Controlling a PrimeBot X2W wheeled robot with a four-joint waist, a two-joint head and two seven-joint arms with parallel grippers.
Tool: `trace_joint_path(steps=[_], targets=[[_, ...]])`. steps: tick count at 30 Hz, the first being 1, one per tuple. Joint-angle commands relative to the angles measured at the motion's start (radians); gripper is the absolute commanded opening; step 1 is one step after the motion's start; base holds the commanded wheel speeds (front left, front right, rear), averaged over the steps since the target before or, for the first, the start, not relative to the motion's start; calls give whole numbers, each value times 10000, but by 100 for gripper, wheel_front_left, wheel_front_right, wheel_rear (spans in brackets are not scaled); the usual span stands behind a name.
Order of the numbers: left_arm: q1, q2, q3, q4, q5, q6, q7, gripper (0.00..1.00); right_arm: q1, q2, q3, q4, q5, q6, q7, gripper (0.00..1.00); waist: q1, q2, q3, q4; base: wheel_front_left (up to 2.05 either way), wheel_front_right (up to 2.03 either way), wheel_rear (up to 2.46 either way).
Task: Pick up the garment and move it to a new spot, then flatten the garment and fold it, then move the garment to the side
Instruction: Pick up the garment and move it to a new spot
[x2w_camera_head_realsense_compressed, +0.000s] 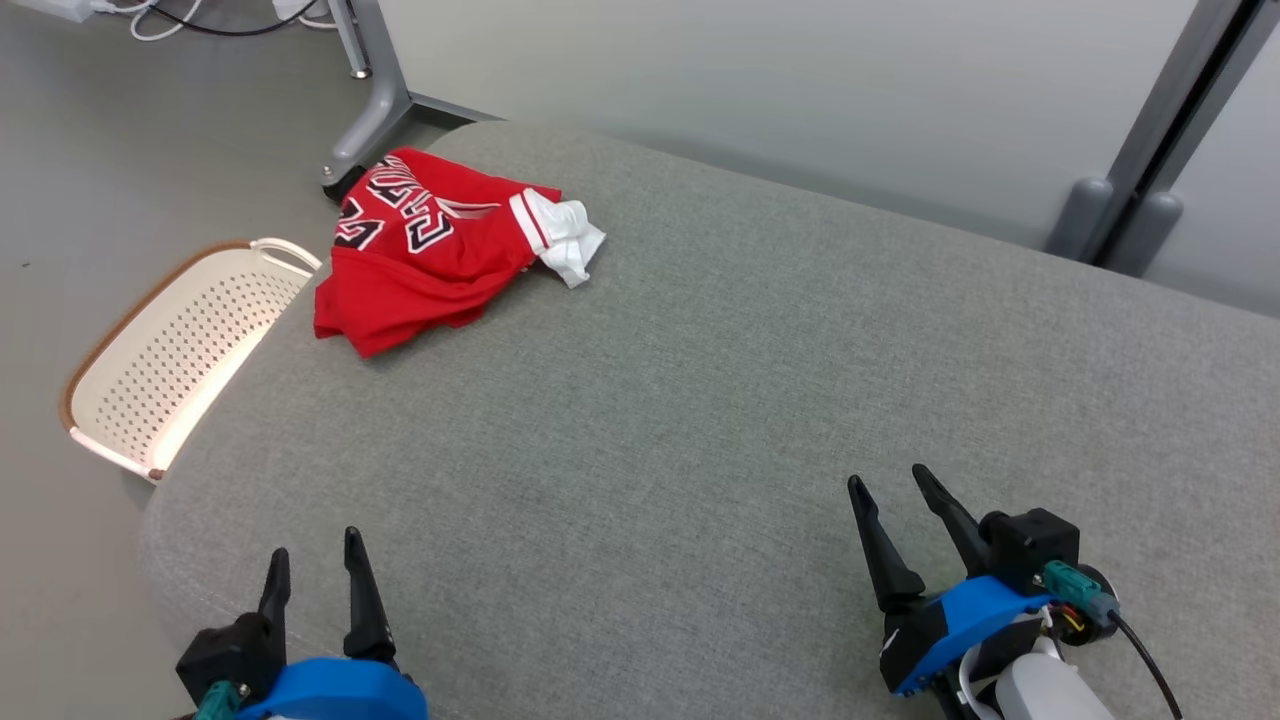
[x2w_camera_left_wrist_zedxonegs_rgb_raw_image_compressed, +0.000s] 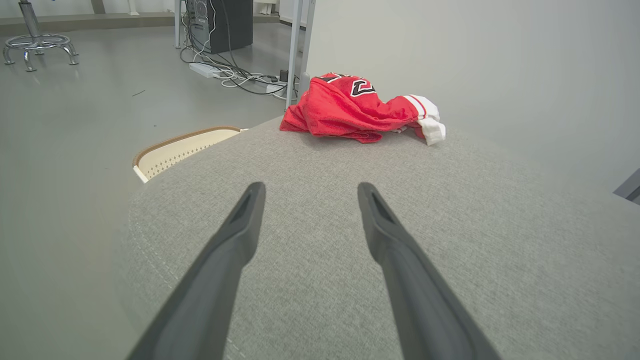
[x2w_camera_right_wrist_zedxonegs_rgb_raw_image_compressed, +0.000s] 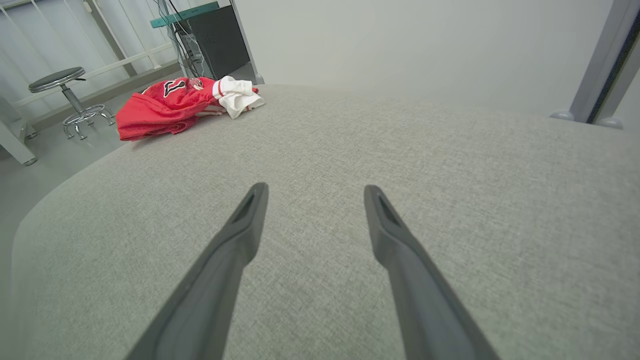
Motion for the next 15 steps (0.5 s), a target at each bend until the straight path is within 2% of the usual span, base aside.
trace_joint_path(steps=[1, 7, 15], targets=[[-266, -14, 150, 66, -47, 11, -1, 100, -183, -38, 26, -52, -100, 0, -1, 100, 0, 0, 93, -64, 0, 0, 0], [-1548, -13, 933, 835, 52, -118, 1, 100, -474, -107, 108, -189, -484, 0, -1, 100, 0, 0, 825, -477, 0, 0, 0], [-4040, 173, 2159, 1881, 544, -163, -1, 100, -1108, -761, 736, -863, -396, 0, -1, 100, 0, 0, 2215, -1260, 0, 0, 0]])
